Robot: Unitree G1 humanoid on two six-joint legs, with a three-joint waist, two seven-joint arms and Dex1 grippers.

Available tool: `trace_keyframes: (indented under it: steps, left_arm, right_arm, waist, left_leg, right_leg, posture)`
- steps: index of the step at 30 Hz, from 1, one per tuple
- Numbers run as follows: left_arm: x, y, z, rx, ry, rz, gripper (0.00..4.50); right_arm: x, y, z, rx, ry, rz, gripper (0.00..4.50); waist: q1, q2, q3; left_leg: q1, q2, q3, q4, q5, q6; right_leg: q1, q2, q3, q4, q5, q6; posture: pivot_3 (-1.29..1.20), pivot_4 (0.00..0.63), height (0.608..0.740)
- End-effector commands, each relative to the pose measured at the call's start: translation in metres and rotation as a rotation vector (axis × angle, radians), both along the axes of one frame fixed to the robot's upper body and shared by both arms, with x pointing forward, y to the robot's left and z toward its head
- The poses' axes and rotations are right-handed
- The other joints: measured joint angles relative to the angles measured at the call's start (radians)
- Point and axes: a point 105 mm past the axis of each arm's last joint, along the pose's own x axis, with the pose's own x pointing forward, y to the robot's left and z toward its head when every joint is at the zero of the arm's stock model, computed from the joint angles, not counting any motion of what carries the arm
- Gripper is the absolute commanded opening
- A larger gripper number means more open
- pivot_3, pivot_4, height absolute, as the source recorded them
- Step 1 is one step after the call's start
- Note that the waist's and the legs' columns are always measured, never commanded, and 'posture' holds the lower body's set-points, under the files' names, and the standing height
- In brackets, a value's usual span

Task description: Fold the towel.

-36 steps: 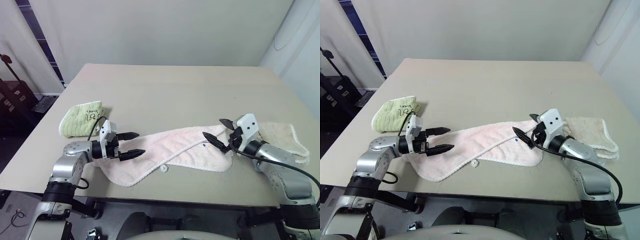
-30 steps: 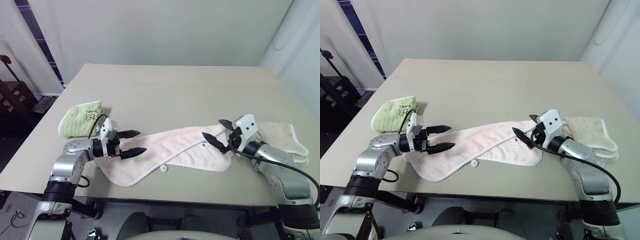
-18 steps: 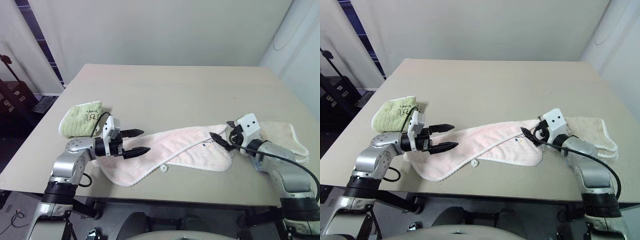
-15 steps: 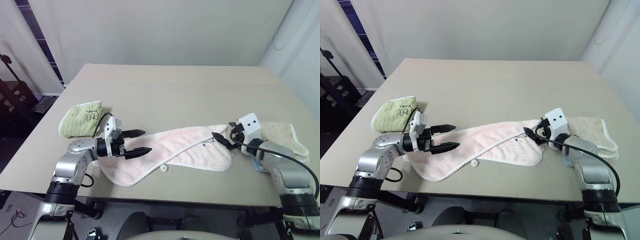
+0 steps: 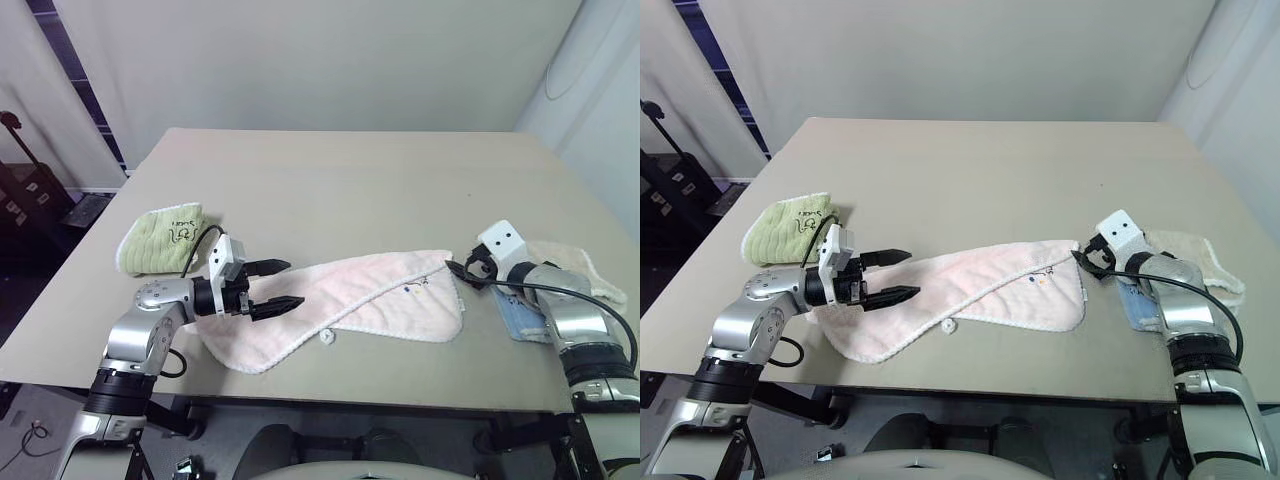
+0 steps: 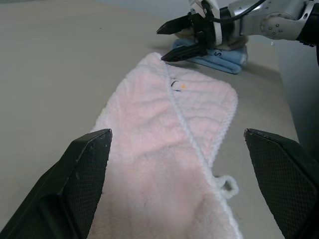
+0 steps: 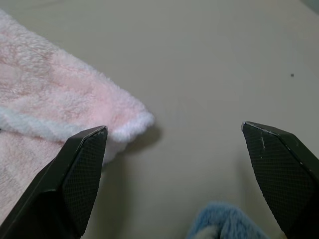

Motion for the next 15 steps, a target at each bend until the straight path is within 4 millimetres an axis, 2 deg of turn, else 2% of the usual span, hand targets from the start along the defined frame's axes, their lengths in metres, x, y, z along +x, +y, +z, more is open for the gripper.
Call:
trace_keyframes:
  steps: [1, 5, 10, 15]
  left_arm:
    - [-0.003, -0.002, 0.009, -0.013, -0.045, -0.002, 4.48]
    - [-0.005, 0.003, 0.003, 0.000, -0.038, 0.008, 4.48]
    - [-0.002, 0.011, 0.000, 0.003, -0.038, 0.025, 4.48]
    - [0.000, 0.013, -0.003, 0.006, -0.041, 0.024, 4.48]
  right_arm:
    - [0.009, 0.020, 0.014, -0.016, -0.066, 0.084, 4.50]
    - [0.007, 0.025, 0.013, -0.072, -0.074, 0.137, 4.50]
    - [-0.001, 0.010, 0.027, -0.068, -0.070, 0.134, 4.50]
    - [-0.019, 0.001, 0.026, -0.078, -0.019, 0.158, 4.50]
  waist:
    - [-0.002, 0.000, 0.000]
    - [-0.002, 0.000, 0.000]
    - [0.005, 0.000, 0.000]
    - [0.002, 0.000, 0.000]
  left_leg:
    - [0.000, 0.000, 0.000, 0.000, 0.000, 0.000]
    - [0.000, 0.000, 0.000, -0.001, 0.000, 0.000]
    - [0.000, 0.000, 0.000, 0.000, 0.001, -0.001]
    - [0.000, 0.000, 0.000, 0.000, 0.001, -0.001]
  right_leg:
    - [0.000, 0.000, 0.000, 0.000, 0.000, 0.000]
    - [0.000, 0.000, 0.000, 0.000, 0.000, 0.000]
    - [0.000, 0.000, 0.000, 0.000, 0.000, 0.000]
    - [0.000, 0.000, 0.000, 0.000, 0.000, 0.000]
  posture:
    - [0.00, 0.000, 0.740]
    - [0.00, 0.000, 0.740]
    - [0.00, 0.000, 0.740]
    - [0.00, 0.000, 0.740]
